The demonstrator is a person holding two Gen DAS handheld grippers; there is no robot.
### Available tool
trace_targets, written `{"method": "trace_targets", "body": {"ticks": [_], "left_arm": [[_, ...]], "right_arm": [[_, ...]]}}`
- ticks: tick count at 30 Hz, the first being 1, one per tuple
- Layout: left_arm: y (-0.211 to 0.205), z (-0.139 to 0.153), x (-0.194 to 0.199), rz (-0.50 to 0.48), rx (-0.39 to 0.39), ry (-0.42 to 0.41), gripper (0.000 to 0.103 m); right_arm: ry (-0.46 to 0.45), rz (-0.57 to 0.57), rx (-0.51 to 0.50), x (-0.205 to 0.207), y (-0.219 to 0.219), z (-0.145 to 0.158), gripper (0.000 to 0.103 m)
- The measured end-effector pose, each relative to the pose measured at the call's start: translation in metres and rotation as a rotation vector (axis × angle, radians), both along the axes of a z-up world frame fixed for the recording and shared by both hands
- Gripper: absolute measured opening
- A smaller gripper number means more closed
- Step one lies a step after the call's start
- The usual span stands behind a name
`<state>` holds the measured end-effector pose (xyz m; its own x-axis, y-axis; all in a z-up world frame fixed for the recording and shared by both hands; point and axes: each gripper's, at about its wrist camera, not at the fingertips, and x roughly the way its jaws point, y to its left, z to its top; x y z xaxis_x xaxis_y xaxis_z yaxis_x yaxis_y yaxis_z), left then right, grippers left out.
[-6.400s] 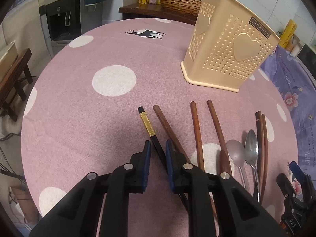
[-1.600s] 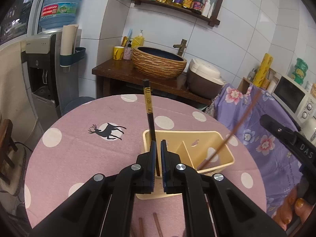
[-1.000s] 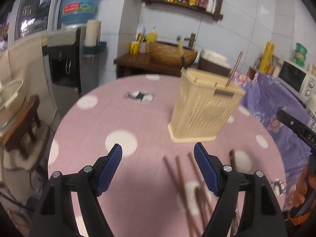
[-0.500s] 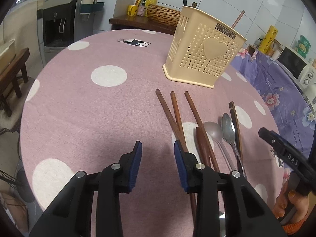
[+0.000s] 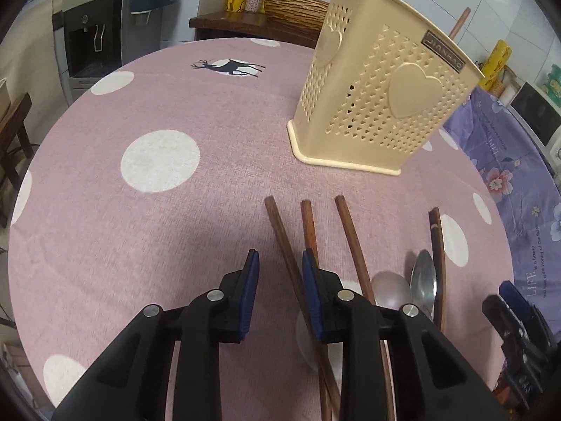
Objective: Organize utensils
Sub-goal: 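Open both tools and move them back toward the loose utensils, then grasp a brown chopstick with the left tool while the right tool grasps another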
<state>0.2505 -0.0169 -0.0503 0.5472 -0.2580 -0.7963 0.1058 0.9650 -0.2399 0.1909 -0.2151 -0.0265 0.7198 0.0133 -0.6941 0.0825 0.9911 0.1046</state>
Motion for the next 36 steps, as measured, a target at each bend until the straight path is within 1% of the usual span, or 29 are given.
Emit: {"method": "trace_targets", "body": {"ticks": [6, 7, 10, 11, 14, 16, 18, 20, 22, 24, 29, 31, 33, 34, 36], "left_arm": [[-0.008, 0.000, 0.011, -0.008, 0.064, 0.002, 0.015], [-0.010, 0.000, 0.012, -0.012, 0.075, 0.003, 0.011], [-0.013, 0.000, 0.011, -0.019, 0.100, -0.007, 0.011], [-0.012, 0.000, 0.010, -0.022, 0.100, -0.009, 0.011], [-0.005, 0.001, 0.008, -0.020, 0.068, 0.004, 0.011], [0.001, 0.001, 0.008, -0.015, 0.049, 0.015, 0.011], [0.005, 0.001, 0.008, -0.007, 0.033, 0.022, 0.011], [0.010, 0.000, 0.008, -0.001, 0.012, 0.030, 0.011], [0.014, 0.000, 0.009, 0.008, -0.017, 0.039, 0.010], [0.016, -0.001, 0.010, 0.015, -0.037, 0.045, 0.010], [0.020, -0.002, 0.007, 0.024, -0.030, 0.032, 0.010], [0.022, -0.002, 0.007, 0.023, -0.039, 0.035, 0.010], [0.023, -0.002, 0.007, 0.024, -0.040, 0.034, 0.010], [0.023, -0.002, 0.007, 0.024, -0.038, 0.031, 0.010], [0.022, -0.002, 0.007, 0.026, -0.032, 0.025, 0.010]], "right_arm": [[0.008, 0.018, -0.004, 0.005, 0.004, 0.001, 0.068], [0.010, 0.032, 0.001, 0.008, 0.007, 0.001, 0.067], [0.008, 0.086, 0.023, 0.017, 0.016, 0.007, 0.065], [0.011, 0.114, 0.043, 0.021, 0.019, 0.010, 0.064], [0.041, 0.201, 0.110, 0.039, 0.032, 0.015, 0.059], [0.067, 0.256, 0.113, 0.051, 0.045, 0.015, 0.054], [0.097, 0.290, 0.105, 0.063, 0.059, 0.012, 0.044], [0.139, 0.320, 0.102, 0.077, 0.073, 0.007, 0.038], [0.181, 0.337, 0.092, 0.089, 0.087, 0.000, 0.033], [0.204, 0.341, 0.073, 0.098, 0.098, -0.005, 0.029], [0.236, 0.320, -0.011, 0.108, 0.116, -0.018, 0.026], [0.249, 0.318, -0.034, 0.110, 0.122, -0.024, 0.024], [0.241, 0.301, -0.075, 0.110, 0.125, -0.027, 0.021], [0.234, 0.299, -0.093, 0.110, 0.127, -0.027, 0.021], [0.229, 0.294, -0.097, 0.111, 0.128, -0.027, 0.021]]}}
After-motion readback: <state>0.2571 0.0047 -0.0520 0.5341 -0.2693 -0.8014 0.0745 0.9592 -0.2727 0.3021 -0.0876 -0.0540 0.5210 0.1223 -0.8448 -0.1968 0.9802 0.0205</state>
